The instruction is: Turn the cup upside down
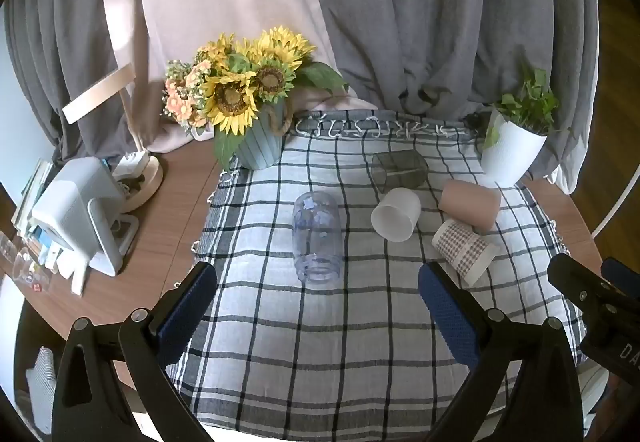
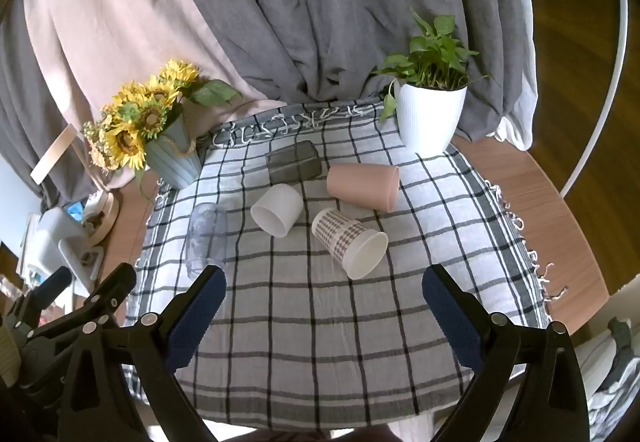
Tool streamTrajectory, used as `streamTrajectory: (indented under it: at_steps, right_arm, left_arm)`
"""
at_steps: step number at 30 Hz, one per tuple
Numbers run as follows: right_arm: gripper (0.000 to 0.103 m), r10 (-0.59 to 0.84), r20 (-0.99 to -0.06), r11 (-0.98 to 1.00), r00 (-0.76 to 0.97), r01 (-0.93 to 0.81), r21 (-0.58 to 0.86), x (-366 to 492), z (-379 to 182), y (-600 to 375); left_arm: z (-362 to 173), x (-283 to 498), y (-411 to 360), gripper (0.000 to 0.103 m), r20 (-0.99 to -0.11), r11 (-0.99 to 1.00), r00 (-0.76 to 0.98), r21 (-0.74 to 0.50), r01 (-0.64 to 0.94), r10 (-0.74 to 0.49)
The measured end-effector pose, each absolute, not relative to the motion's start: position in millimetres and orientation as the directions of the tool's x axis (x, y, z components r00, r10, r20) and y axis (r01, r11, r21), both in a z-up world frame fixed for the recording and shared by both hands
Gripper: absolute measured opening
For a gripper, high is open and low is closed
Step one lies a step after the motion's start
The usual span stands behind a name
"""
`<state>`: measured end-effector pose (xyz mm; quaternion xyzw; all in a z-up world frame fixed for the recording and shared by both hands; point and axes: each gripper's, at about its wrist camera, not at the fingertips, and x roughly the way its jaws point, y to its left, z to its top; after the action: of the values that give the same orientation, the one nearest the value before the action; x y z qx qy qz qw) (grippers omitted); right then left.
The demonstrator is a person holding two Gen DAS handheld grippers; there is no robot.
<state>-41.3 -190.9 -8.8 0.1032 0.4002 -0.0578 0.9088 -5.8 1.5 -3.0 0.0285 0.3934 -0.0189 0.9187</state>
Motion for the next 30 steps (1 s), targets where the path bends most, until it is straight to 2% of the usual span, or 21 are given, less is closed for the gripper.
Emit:
streamTrajectory:
  at_steps: [30]
  right_arm:
    - [0.099, -0.022, -0.74, 0.972, 0.673, 0.186, 0.141, -43.8, -9.6, -191.3]
  left_arm:
    - [-3.5, -7.7, 4.3, 0.103, -0.725, 0.998, 0.689, 0.039, 0.057, -0.011]
